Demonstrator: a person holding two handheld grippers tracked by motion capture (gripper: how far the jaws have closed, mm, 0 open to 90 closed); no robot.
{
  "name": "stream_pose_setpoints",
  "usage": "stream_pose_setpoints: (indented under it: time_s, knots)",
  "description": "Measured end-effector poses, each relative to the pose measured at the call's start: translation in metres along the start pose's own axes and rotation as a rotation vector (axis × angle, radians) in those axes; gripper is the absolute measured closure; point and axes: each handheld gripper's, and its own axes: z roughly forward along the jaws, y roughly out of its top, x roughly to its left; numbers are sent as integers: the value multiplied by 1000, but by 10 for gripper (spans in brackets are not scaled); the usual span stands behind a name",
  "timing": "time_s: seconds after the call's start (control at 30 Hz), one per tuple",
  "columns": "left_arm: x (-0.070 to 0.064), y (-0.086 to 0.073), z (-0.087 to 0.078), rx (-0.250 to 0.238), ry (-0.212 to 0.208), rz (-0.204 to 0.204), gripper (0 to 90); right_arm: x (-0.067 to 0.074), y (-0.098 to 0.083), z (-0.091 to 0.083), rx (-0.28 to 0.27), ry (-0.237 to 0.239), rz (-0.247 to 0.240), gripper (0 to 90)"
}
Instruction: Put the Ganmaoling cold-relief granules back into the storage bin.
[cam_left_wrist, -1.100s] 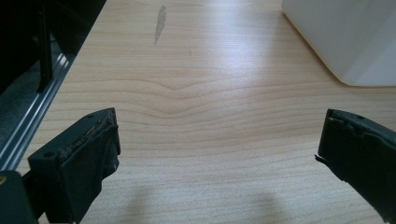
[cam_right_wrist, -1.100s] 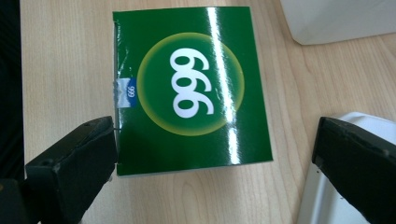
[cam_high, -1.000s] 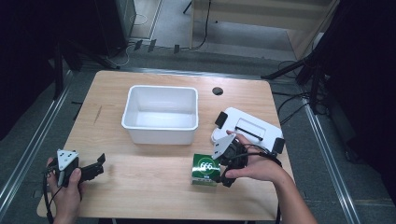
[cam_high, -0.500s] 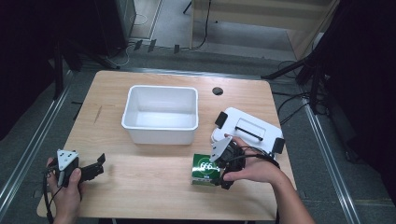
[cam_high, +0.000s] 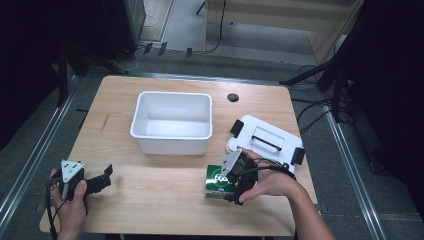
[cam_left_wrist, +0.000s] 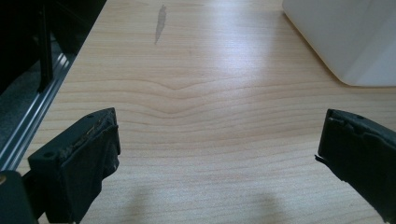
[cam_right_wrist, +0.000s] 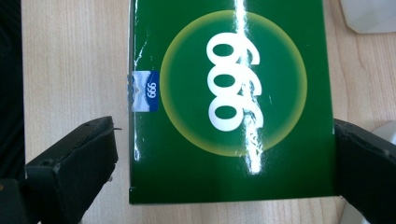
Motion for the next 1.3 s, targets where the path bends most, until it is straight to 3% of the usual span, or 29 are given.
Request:
stream_pose_setpoints:
  time_s: [0.23,0.43,0.87,1.3]
  knots:
    - [0,0,0,0,-1,0,0,1,2,7,26,0,1,9]
    - [0,0,0,1,-2,-1,0,-1,5,8,4,-26,-14,124]
    - [0,0,0,0,-3,-1,0,-1,6,6,15,-11,-19,160]
    - [0,0,0,1,-4,-1,0,-6,3,-8,11,-69,-16,164]
